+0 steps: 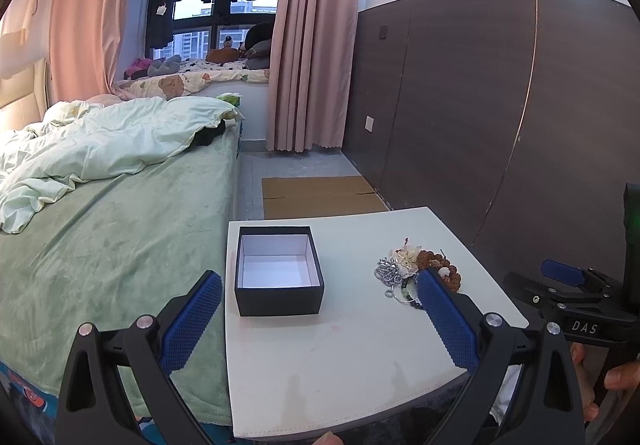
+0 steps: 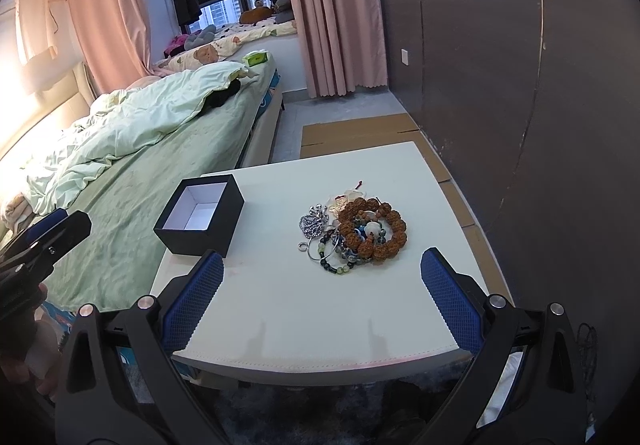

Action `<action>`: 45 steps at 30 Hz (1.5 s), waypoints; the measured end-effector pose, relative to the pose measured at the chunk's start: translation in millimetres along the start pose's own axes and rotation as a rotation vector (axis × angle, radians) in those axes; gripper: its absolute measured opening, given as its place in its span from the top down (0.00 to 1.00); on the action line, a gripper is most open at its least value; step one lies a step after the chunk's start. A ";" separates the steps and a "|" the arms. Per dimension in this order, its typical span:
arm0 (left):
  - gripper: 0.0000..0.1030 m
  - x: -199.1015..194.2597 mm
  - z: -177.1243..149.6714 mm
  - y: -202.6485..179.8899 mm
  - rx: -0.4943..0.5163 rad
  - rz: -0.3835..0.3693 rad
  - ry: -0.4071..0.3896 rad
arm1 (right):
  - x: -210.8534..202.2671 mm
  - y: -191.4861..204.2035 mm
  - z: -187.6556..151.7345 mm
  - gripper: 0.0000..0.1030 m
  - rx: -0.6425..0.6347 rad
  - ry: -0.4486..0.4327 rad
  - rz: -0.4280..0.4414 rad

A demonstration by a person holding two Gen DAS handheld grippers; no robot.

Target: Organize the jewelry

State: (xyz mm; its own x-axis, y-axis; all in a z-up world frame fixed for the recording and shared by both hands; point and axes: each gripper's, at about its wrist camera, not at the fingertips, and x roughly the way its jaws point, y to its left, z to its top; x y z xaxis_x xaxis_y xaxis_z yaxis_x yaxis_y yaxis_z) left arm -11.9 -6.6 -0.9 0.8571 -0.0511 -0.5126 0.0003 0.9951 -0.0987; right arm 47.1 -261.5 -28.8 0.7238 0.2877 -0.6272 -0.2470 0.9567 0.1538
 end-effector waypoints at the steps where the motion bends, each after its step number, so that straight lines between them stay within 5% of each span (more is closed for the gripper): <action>1: 0.08 0.1 -0.1 -0.6 0.000 -0.001 0.000 | -0.2 0.0 0.0 0.04 0.001 -0.001 0.001; 13: 0.08 18.3 9.2 -14.3 -0.015 -0.023 0.017 | 3.8 -13.2 6.6 0.04 0.048 -0.001 -0.010; 26: 0.08 84.2 15.5 -34.9 0.023 -0.114 0.094 | 54.7 -53.1 24.6 0.09 0.133 0.064 -0.050; 31: 0.20 117.4 12.7 -42.5 0.009 -0.177 0.175 | 86.4 -77.4 25.6 0.32 0.249 0.178 -0.004; 45: 0.55 190.5 -4.4 -79.9 0.006 -0.308 0.349 | 137.4 -105.6 27.1 0.53 0.446 0.307 0.155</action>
State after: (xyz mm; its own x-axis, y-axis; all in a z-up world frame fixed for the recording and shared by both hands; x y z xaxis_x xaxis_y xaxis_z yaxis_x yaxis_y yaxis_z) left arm 149.1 -96.2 -94.5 0.5923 -0.3683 -0.7166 0.2313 0.9297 -0.2866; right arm 190.0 -321.9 -110.6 0.4636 0.4643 -0.7547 0.0089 0.8493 0.5279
